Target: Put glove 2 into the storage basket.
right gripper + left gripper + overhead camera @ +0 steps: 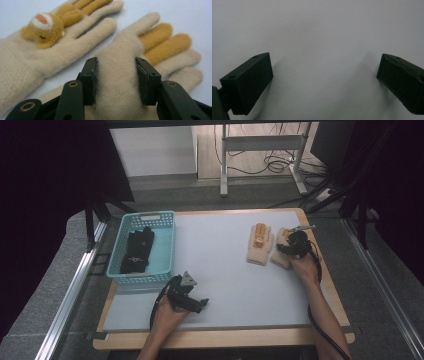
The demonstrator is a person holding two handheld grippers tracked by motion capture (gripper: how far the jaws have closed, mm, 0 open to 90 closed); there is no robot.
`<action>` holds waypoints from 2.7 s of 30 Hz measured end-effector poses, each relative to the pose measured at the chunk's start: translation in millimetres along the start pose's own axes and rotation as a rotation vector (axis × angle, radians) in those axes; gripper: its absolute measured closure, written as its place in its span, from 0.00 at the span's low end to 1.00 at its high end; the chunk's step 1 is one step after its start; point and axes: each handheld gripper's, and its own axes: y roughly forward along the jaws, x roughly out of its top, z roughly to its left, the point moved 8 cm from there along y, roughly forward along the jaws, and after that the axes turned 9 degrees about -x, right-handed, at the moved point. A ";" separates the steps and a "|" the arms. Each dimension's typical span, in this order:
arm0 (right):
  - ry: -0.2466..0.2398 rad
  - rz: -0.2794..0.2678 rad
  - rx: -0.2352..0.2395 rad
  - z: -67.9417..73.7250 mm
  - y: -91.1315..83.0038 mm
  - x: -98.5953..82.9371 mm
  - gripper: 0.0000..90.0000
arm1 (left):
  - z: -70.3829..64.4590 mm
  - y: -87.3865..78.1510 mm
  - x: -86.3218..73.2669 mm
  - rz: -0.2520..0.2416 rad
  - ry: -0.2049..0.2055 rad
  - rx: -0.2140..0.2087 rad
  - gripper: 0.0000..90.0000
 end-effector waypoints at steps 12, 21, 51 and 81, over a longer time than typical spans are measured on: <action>-0.006 -0.097 0.046 3.8 -46.7 11.6 0.62 | -0.1 0.1 0.1 -0.001 -0.001 0.001 0.01; -0.064 -0.170 0.132 42.4 -89.4 25.7 0.61 | -0.1 0.0 0.0 -0.001 -0.001 0.001 0.01; -0.196 -0.103 0.359 220.6 -83.0 -13.8 0.49 | 0.2 -0.1 0.0 -0.001 0.002 0.001 0.01; -0.050 -0.090 0.171 97.4 -52.6 10.8 0.49 | 0.0 0.0 0.0 -0.001 -0.001 0.000 0.01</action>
